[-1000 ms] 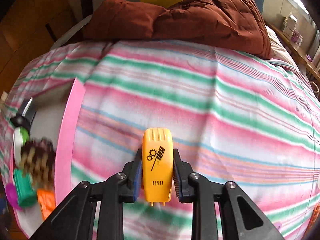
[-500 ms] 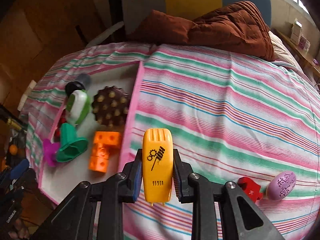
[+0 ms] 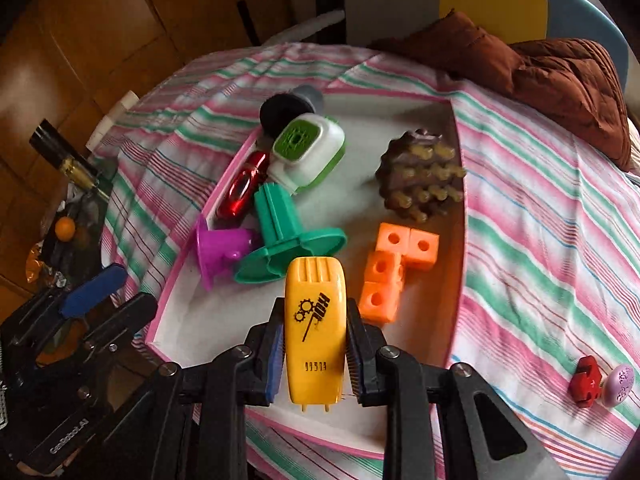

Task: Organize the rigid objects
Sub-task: 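Carry the yellow toy into the tray and open the right gripper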

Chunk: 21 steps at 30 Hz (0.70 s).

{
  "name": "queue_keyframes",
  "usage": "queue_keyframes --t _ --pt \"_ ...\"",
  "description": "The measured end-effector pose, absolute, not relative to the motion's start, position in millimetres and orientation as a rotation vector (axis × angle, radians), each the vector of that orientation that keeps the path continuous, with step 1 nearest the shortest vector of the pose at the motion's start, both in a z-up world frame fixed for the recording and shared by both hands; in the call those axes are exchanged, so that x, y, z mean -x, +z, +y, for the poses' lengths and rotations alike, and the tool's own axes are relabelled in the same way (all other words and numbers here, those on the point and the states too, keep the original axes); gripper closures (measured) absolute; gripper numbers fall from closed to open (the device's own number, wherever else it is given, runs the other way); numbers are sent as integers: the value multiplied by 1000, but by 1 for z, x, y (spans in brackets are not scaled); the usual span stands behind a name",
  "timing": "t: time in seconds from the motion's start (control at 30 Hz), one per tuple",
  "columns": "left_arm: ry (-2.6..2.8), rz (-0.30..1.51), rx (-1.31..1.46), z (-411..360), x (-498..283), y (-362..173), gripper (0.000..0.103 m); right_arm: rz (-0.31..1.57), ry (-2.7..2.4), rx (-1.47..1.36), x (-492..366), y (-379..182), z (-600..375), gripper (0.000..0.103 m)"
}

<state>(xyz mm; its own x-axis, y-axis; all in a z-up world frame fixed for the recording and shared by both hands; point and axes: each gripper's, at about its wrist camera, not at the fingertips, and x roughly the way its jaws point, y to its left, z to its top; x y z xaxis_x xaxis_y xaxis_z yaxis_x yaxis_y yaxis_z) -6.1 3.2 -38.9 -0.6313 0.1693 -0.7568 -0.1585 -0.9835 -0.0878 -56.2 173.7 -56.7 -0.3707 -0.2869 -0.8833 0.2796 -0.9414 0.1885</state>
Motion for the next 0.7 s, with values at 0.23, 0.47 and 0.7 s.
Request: queue_keyframes --t 0.23,0.47,0.7 --pt "2693 -27 1277 -2 9 -45 59 -69 -2382 -1553 73 -74 172 76" --pt "2710 -30 1288 -7 11 -47 58 -125 -2381 -1509 76 -71 174 70" --pt "2717 -30 1276 -6 11 -43 53 -191 -2398 -1463 66 -57 184 65"
